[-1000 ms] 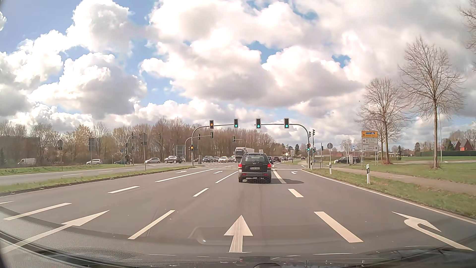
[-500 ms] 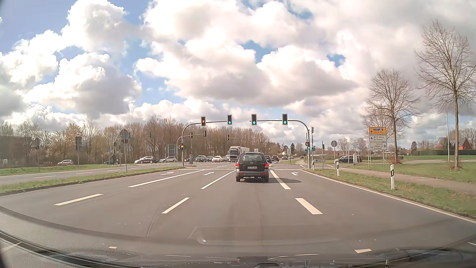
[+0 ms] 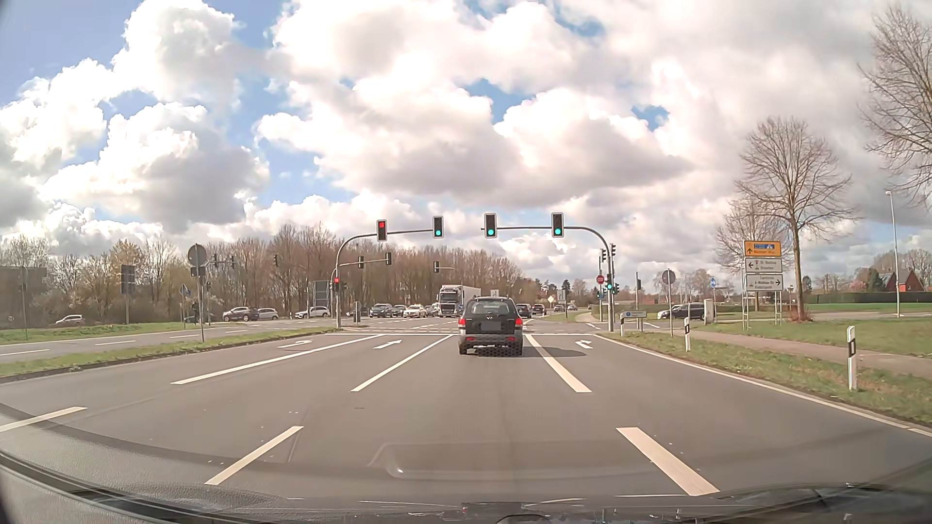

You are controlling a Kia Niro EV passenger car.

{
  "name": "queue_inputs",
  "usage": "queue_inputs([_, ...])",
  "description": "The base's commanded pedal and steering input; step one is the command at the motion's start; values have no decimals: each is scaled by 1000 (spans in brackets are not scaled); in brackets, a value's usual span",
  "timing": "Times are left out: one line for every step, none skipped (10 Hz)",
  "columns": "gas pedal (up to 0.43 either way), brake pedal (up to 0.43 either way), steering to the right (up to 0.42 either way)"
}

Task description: Follow the waypoints while adhering to traffic rules and regulations

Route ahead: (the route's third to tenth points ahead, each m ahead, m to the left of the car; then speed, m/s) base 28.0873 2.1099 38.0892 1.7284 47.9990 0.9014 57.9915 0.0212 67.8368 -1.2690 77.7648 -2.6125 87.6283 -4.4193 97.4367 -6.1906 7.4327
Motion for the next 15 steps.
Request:
queue_inputs([189,0,11])
queue_inputs([189,0,11])
queue_inputs([189,0,11])
queue_inputs([189,0,11])
queue_inputs([189,0,11])
queue_inputs([189,0,11])
queue_inputs([197,0,11])
queue_inputs([220,0,11])
queue_inputs([260,0,11])
queue_inputs([280,0,11])
queue_inputs([280,0,10])
queue_inputs([280,0,7])
queue_inputs([260,0,1])
queue_inputs([248,0,-1])
queue_inputs([240,0,-1])
